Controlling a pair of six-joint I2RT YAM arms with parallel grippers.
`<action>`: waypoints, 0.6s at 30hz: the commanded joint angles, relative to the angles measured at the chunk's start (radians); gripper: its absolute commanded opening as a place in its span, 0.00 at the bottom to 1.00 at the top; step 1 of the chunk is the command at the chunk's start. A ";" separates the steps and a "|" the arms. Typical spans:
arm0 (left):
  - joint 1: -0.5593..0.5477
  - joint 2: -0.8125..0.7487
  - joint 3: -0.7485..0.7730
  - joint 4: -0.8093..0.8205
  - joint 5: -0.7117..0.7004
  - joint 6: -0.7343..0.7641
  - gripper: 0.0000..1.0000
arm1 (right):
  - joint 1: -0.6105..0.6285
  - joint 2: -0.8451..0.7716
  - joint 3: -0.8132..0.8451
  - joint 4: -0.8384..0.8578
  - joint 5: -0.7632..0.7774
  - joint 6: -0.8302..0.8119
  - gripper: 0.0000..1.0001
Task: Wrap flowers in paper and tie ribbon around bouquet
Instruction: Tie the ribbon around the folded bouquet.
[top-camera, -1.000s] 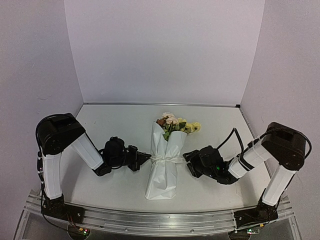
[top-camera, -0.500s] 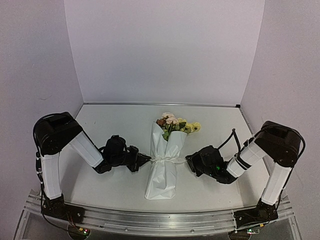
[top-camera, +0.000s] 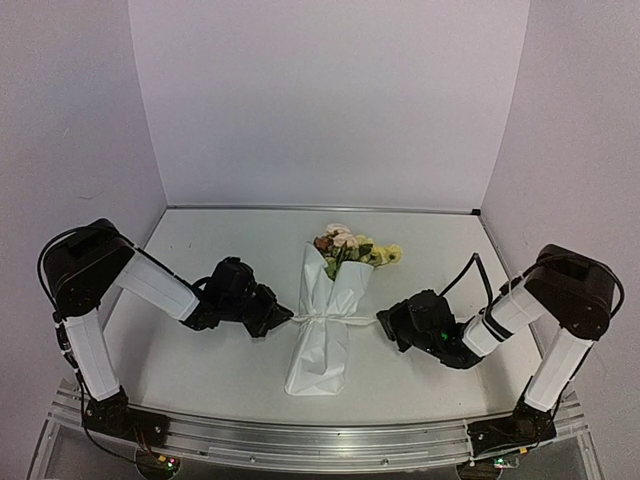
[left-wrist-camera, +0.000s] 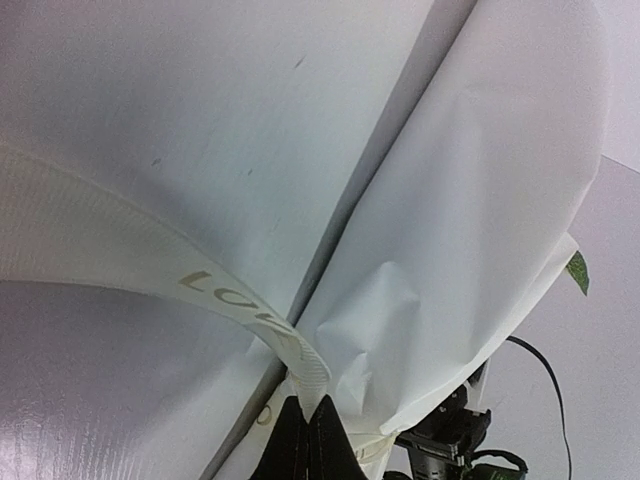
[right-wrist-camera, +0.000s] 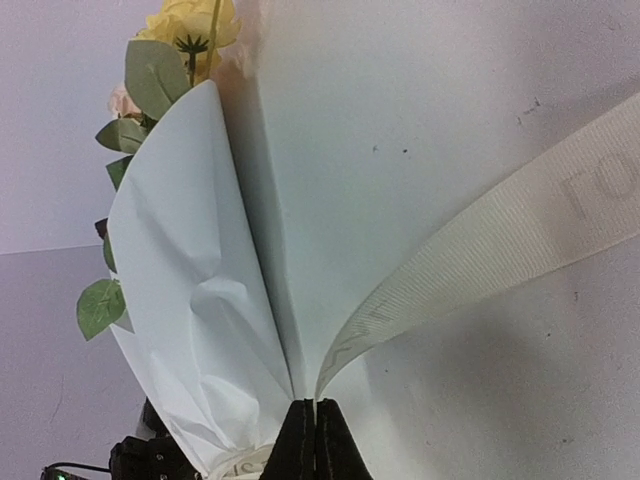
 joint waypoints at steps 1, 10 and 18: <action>0.038 -0.074 0.059 -0.311 -0.166 0.199 0.00 | -0.019 -0.085 -0.044 -0.095 0.086 -0.031 0.00; 0.182 -0.223 -0.198 -0.316 -0.207 0.245 0.00 | -0.138 -0.269 -0.280 -0.131 0.111 0.008 0.00; 0.201 -0.278 -0.256 -0.324 -0.225 0.255 0.00 | -0.206 -0.340 -0.307 -0.185 0.071 -0.010 0.00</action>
